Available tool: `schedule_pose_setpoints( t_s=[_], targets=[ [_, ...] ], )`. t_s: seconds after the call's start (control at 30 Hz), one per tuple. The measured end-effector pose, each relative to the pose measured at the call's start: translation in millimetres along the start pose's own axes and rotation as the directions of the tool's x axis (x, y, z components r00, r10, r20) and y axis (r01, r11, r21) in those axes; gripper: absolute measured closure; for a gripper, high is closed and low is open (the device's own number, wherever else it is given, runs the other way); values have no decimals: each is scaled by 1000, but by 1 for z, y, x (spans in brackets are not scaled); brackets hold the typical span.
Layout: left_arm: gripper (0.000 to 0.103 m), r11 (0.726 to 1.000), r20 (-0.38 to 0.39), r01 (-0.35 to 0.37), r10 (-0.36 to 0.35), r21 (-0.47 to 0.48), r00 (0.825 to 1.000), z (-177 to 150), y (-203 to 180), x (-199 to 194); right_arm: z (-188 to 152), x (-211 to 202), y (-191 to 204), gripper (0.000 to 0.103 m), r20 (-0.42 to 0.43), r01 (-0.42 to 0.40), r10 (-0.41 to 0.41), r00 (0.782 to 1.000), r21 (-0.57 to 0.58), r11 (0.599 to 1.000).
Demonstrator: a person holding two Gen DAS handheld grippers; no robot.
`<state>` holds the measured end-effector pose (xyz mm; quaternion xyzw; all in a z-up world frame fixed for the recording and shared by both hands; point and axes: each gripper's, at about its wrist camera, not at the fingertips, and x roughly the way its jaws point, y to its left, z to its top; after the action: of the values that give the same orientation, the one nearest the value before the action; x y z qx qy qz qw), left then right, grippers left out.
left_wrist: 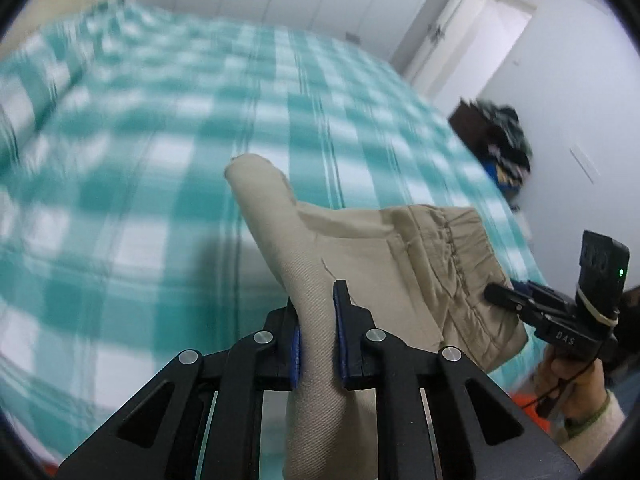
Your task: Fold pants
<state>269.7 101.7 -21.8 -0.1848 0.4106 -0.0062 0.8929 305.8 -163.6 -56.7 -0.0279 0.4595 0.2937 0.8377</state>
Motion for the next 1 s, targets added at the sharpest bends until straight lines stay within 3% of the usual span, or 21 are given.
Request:
schedule_pose_setpoints(
  t_s=[0.07, 0.1, 0.13, 0.17, 0.2, 0.27, 0.3, 0.37, 0.43, 0.53, 0.77, 0.87, 0.93, 1.0],
  targets=[
    [82, 997, 46, -67, 65, 37, 997, 20, -1, 8, 25, 1, -2, 69, 51, 6, -6, 999, 0, 1000],
    [66, 990, 48, -124, 121, 64, 992, 24, -2, 14, 38, 3, -4, 67, 82, 7, -7, 997, 1, 1000],
    [37, 979, 51, -182, 178, 91, 983, 24, -1, 18, 48, 5, -10, 65, 101, 12, -13, 995, 11, 1000],
    [26, 956, 68, -265, 258, 128, 964, 19, -1, 23, 56, 9, -17, 55, 96, 35, -39, 995, 35, 999],
    [17, 935, 89, -318, 307, 156, 948, 11, -3, 24, 61, 15, -28, 34, 75, 84, -90, 993, 76, 994],
    [14, 899, 116, -382, 365, 215, 924, -15, -6, 23, 57, 16, -43, 3, 32, 225, -231, 972, 122, 967],
    [9, 883, 114, -408, 391, 234, 913, -30, -7, 22, 49, 13, -46, 1, 13, 304, -308, 951, 128, 944],
    [7, 850, 123, -463, 447, 251, 886, -62, -12, 20, 32, 6, -43, 1, 0, 387, -389, 921, 101, 917],
    [5, 855, 103, -453, 442, 252, 891, -90, -17, 13, 11, -1, -36, 1, -13, 418, -418, 908, 68, 906],
    [5, 870, 31, -436, 441, 228, 897, -121, -27, -2, -25, -11, -16, 1, -38, 390, -389, 920, 48, 919],
    [5, 865, -64, -473, 488, 167, 870, -133, -42, -46, -83, -38, 42, 1, -53, 326, -324, 944, 42, 944],
    [5, 892, -164, -433, 450, 129, 878, -140, -34, -62, -97, -50, 68, 1, -62, 263, -260, 964, 51, 963],
    [5, 897, -162, -423, 439, 126, 884, -147, -34, -72, -101, -53, 80, 1, -85, 224, -219, 972, 55, 973],
    [5, 883, -122, -448, 464, 137, 877, -152, -37, -82, -102, -55, 92, 1, -108, 206, -200, 974, 42, 978]
  ],
)
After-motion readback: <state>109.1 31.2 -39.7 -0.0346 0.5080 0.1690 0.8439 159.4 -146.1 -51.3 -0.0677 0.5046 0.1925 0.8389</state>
